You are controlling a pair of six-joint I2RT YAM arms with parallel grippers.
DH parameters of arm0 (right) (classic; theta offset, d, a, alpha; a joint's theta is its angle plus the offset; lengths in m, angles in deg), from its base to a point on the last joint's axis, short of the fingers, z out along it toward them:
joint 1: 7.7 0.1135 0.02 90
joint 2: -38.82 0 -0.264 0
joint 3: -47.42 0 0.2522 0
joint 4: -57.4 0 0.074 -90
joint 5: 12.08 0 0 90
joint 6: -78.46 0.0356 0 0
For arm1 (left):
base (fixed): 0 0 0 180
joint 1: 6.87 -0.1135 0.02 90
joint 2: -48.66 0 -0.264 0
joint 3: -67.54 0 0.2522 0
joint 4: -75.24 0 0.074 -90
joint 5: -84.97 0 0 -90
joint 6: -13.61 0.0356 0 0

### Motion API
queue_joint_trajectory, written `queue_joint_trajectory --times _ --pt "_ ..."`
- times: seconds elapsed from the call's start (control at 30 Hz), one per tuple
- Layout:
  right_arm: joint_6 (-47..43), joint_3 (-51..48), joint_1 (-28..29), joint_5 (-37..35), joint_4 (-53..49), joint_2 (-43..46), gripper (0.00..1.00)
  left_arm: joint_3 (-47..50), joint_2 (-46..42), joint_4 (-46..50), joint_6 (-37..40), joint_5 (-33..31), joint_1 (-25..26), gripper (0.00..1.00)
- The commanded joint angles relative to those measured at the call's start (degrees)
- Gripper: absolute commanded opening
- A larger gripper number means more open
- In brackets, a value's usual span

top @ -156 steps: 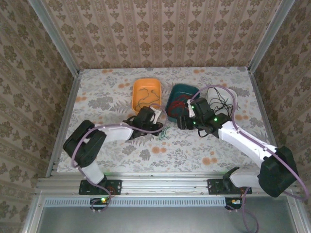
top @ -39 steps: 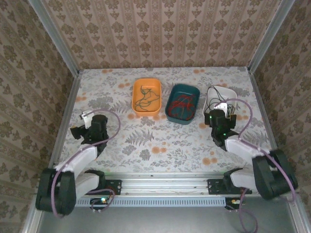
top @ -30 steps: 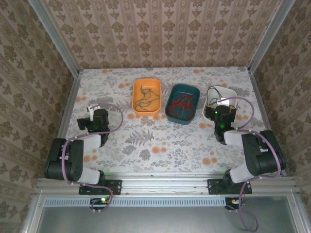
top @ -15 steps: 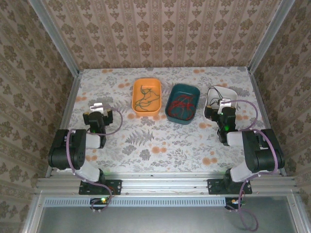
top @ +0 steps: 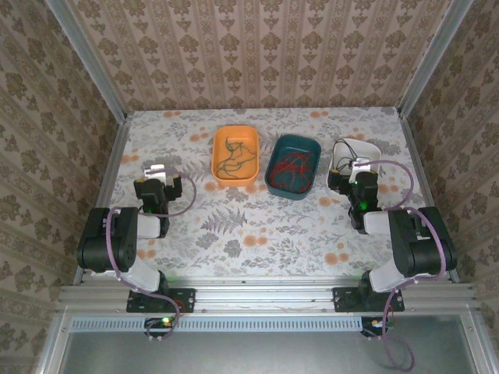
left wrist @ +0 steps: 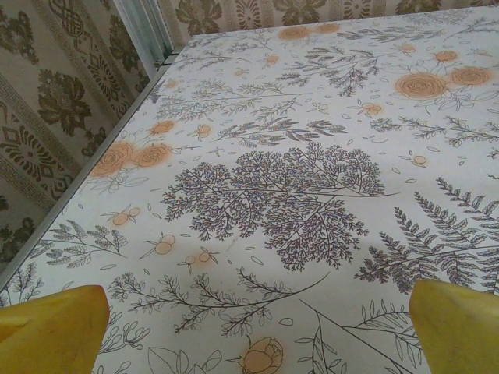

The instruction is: Untangle the cables

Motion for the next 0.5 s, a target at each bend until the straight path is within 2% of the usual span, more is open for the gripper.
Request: queue_joint_trajectory --times 0.0,0.47 --pt "-0.1 0.0 0.1 1.1 1.4 -0.4 1.0 -0.3 0.0 -2.1 0.5 0.8 -0.3 1.0" --pt "-0.3 -0.1 -0.1 1.9 1.4 -0.2 1.0 -0.3 -0.1 -2.1 0.5 0.9 -0.4 1.0"
